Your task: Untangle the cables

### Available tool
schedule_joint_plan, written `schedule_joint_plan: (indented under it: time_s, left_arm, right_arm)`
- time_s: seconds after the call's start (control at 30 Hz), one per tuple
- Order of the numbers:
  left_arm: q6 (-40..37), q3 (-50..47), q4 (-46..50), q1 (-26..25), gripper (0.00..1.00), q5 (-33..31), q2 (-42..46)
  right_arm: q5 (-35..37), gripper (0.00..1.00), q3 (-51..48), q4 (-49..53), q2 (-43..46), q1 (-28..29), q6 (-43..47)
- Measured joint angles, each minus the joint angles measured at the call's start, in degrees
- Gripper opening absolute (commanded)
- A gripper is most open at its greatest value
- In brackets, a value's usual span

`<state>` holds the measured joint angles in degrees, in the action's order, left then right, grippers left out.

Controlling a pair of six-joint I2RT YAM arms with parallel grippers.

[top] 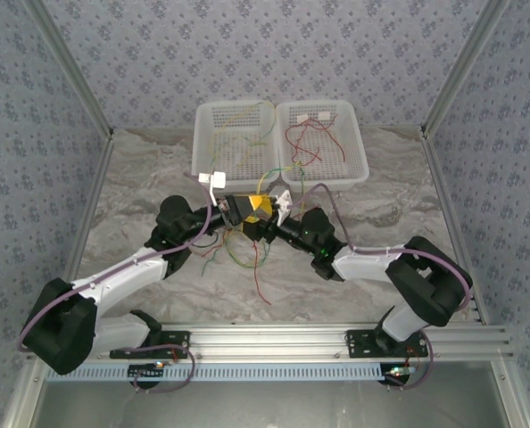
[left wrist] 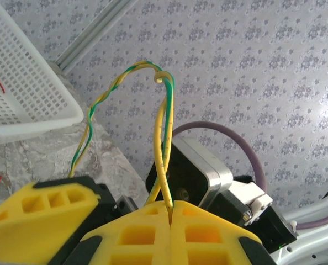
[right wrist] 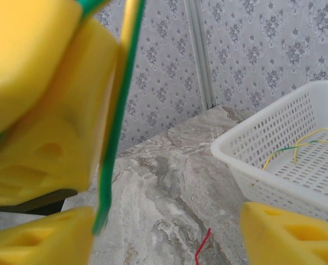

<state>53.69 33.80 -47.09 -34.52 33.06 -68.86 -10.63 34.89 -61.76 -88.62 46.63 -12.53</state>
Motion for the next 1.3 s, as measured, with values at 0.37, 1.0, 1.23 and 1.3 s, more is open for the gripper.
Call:
schedule_joint_plan:
  time_s: [0.37,1.0,1.23,1.3]
  left_arm:
    - [-3.04,-4.02,9.16,8.72,0.0,-1.25,9.51]
    - [-20.26,2.45,39.52,16.13,0.0,-11.67,18.78]
    - [-21.88,6.69,42.36,22.36,0.0,-18.45,19.98]
    - [-21.97,6.99,44.06,25.99,0.0,-22.45,20.55]
  right_arm:
    - [-2.6,0.0,-1.44,8.85,10.01,-1.16,4.72]
    - [-23.98,0.0,6.71,42.56,27.93,-24.24,-11.08]
    - [-21.0,0.0,11.02,49.79,31.28,-32.89,-13.27]
    - [-18.51,0.0,11.69,51.47,32.54,-36.09,-13.44]
